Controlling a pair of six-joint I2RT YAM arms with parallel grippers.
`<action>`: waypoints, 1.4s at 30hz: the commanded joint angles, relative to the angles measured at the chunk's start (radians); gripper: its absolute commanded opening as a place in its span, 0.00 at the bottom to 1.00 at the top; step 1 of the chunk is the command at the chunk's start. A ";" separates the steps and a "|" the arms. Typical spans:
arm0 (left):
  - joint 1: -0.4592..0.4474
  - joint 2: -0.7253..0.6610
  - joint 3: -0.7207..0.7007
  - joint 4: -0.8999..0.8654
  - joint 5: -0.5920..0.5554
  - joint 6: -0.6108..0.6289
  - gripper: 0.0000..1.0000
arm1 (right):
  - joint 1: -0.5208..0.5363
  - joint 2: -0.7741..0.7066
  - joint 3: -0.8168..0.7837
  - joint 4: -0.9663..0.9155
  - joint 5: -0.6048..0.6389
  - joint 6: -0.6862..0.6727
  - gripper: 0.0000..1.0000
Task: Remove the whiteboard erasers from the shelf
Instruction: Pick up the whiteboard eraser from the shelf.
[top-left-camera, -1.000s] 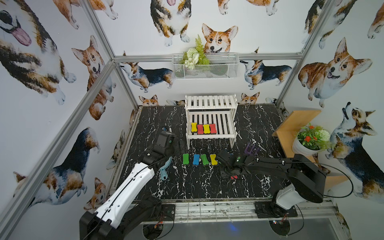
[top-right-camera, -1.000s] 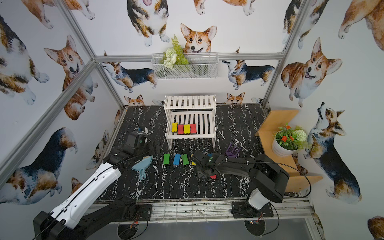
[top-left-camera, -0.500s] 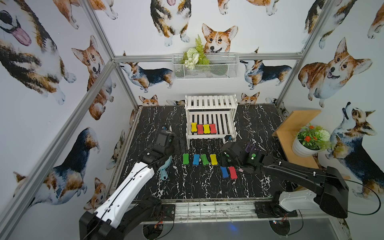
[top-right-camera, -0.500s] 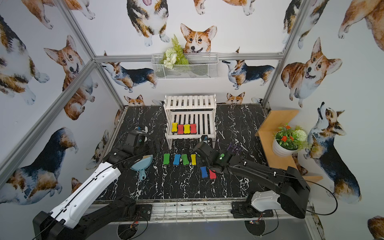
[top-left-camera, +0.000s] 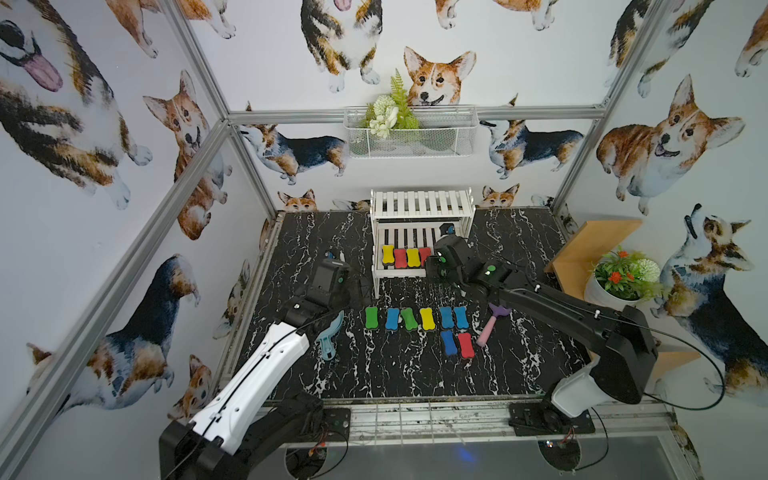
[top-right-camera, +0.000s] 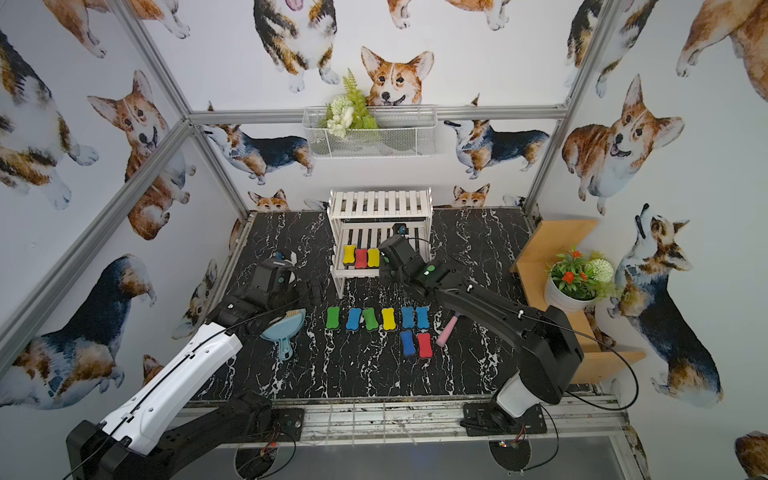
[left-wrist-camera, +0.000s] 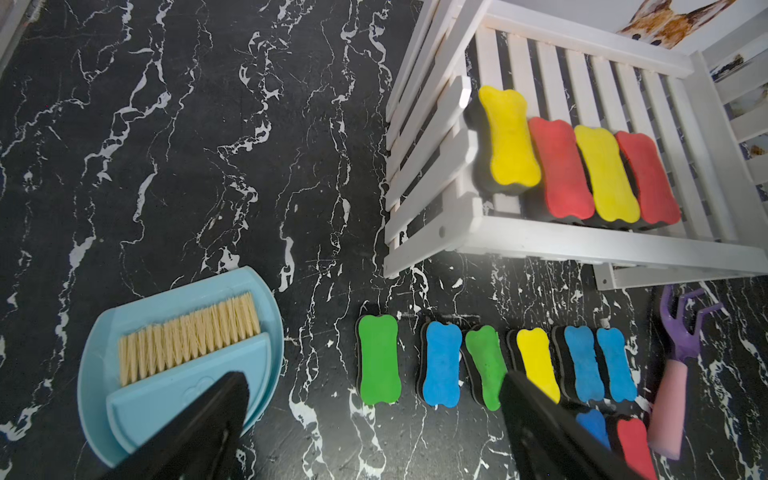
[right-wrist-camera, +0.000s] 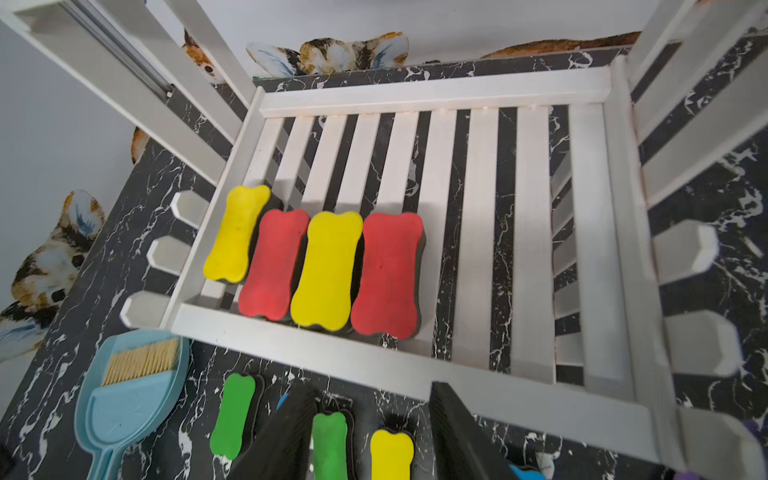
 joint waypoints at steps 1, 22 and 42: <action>0.003 -0.004 0.003 -0.005 -0.010 0.001 1.00 | -0.019 0.066 0.049 0.041 0.036 -0.022 0.51; 0.008 -0.040 -0.012 -0.020 -0.022 0.005 1.00 | -0.084 0.108 -0.015 0.032 0.032 0.042 0.42; 0.009 -0.046 -0.022 -0.019 -0.019 -0.001 0.99 | -0.085 0.151 0.072 0.038 0.025 -0.041 0.61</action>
